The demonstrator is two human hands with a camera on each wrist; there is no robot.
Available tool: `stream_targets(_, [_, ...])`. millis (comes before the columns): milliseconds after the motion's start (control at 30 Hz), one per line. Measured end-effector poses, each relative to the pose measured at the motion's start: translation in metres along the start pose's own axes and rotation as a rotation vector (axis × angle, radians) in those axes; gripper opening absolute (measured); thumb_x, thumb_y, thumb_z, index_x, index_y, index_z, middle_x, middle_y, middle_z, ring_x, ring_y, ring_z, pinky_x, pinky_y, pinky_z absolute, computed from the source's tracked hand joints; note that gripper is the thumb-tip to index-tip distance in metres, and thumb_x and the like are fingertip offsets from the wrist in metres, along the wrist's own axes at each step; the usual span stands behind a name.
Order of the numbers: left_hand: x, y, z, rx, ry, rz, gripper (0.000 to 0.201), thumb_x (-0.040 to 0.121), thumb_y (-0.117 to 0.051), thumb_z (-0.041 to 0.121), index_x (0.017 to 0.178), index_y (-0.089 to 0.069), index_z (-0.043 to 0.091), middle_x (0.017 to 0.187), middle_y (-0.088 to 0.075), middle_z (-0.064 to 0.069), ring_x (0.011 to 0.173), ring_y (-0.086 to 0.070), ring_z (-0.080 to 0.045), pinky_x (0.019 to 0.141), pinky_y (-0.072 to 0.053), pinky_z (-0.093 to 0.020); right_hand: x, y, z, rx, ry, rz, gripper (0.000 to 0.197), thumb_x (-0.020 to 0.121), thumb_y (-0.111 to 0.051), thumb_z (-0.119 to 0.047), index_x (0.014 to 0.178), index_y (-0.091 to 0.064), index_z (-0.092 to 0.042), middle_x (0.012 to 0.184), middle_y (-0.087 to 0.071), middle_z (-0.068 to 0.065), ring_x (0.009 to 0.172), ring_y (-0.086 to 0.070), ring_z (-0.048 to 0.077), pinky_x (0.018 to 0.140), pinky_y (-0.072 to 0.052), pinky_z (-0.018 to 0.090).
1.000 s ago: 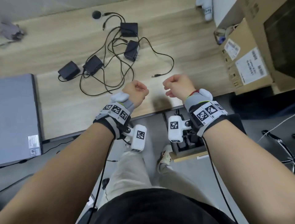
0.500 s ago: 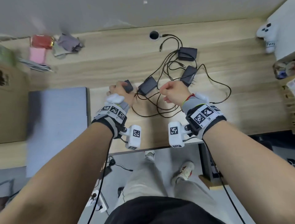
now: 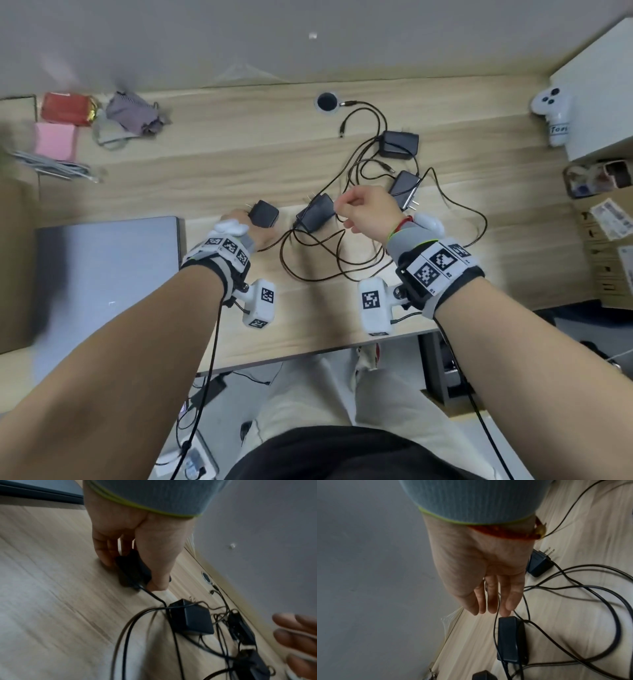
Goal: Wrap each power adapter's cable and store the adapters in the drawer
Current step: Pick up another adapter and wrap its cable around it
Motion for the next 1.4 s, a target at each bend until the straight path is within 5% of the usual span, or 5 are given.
stream_targets(433, [-0.139, 0.121, 0.106, -0.688, -0.414, 0.162, 0.015, 0.079, -0.071, 0.013, 0.078, -0.056, 0.012, 0.067, -0.059, -0.007, 0.058, -0.072, -0.026, 0.056, -0.059, -0.038, -0.050, 0.003, -0.099, -0.384, 0.389, -0.514, 0.037, 0.090, -0.063, -0.048, 0.124, -0.060, -0.033, 0.130, -0.059, -0.002, 0.115, -0.056, 0.016, 0.101, -0.044, 0.033])
stream_targets(633, [-0.200, 0.171, 0.146, -0.596, -0.567, 0.157, 0.028, 0.080, -0.074, 0.014, 0.092, -0.049, 0.009, 0.074, -0.052, -0.008, 0.061, -0.065, -0.028, 0.065, -0.059, -0.050, -0.086, 0.063, -0.161, -0.193, 0.512, -0.405, 0.032, 0.098, -0.056, -0.038, 0.076, -0.063, -0.016, 0.073, -0.070, -0.002, 0.070, -0.064, 0.011, 0.077, -0.049, 0.022])
stream_targets(833, [-0.232, 0.185, 0.158, -0.437, -0.701, 0.225, 0.041, 0.079, -0.081, 0.020, 0.106, -0.052, 0.009, 0.078, -0.060, -0.004, 0.037, -0.051, -0.008, 0.037, -0.039, -0.020, -0.118, 0.136, -0.197, -0.101, 0.600, -0.123, 0.036, 0.092, -0.064, -0.042, 0.067, -0.070, -0.016, 0.063, -0.043, 0.009, 0.054, -0.035, 0.019, 0.056, -0.030, 0.026])
stream_targets(1233, [-0.267, 0.198, 0.169, -0.294, -0.848, 0.175, 0.036, 0.080, -0.079, 0.037, 0.105, -0.064, 0.015, 0.075, -0.064, 0.002, 0.051, -0.054, -0.010, 0.050, -0.046, -0.019, -0.139, 0.155, -0.209, 0.006, 0.674, -0.003, 0.032, 0.091, -0.064, -0.042, 0.112, -0.068, -0.017, 0.052, -0.038, -0.012, 0.044, -0.034, 0.003, 0.050, -0.028, 0.017])
stream_targets(1400, [-0.267, 0.194, 0.165, -0.425, -0.825, 0.170, 0.029, 0.079, -0.080, 0.033, 0.091, -0.062, 0.013, 0.074, -0.063, 0.000, 0.052, -0.059, -0.009, 0.049, -0.046, -0.016, -0.142, 0.143, -0.206, 0.062, 0.701, 0.004, 0.027, 0.098, -0.058, -0.030, 0.113, -0.066, -0.009, 0.059, -0.069, -0.006, 0.052, -0.052, -0.005, 0.058, -0.038, 0.008])
Point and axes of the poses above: each hand's wrist, its own x-axis towards the middle knuckle, its own y-axis out of the back of the hand, z = x × y, the point moved 5 cm from there along x, towards the middle knuckle
